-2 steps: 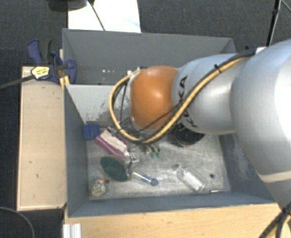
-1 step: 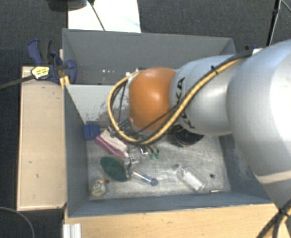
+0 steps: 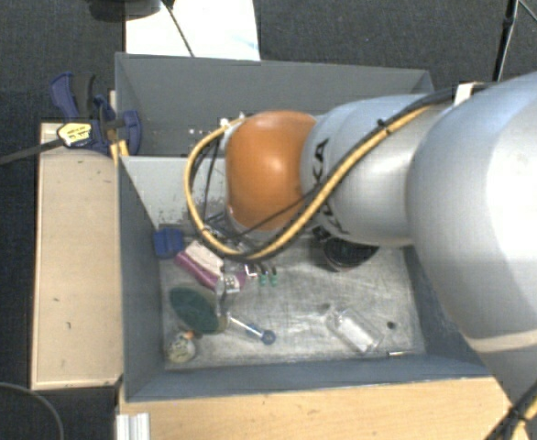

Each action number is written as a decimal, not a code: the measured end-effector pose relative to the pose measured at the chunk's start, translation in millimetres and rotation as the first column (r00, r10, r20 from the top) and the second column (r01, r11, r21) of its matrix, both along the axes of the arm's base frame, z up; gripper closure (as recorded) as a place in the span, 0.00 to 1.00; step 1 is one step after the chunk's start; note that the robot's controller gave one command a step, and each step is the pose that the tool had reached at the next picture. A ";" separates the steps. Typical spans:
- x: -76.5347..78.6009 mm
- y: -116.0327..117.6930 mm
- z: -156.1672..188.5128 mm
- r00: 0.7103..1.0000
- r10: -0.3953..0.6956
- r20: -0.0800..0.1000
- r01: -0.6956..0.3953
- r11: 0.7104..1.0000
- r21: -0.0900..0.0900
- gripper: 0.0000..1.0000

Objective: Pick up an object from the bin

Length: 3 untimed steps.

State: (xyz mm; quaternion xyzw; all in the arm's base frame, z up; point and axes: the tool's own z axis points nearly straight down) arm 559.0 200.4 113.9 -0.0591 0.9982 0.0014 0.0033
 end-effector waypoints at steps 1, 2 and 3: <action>6.6 -1.2 -15.6 0.993 0.114 0.007 -0.114 0.993 0.001 0.00; 12.1 8.1 -18.0 1.000 -0.015 -0.004 0.015 1.000 -0.003 0.00; 15.2 4.9 -20.1 0.999 -0.032 -0.003 0.032 0.999 -0.001 0.00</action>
Offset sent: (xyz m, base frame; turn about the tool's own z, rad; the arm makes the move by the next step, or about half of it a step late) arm 0.0056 -0.0022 -0.0439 -0.1513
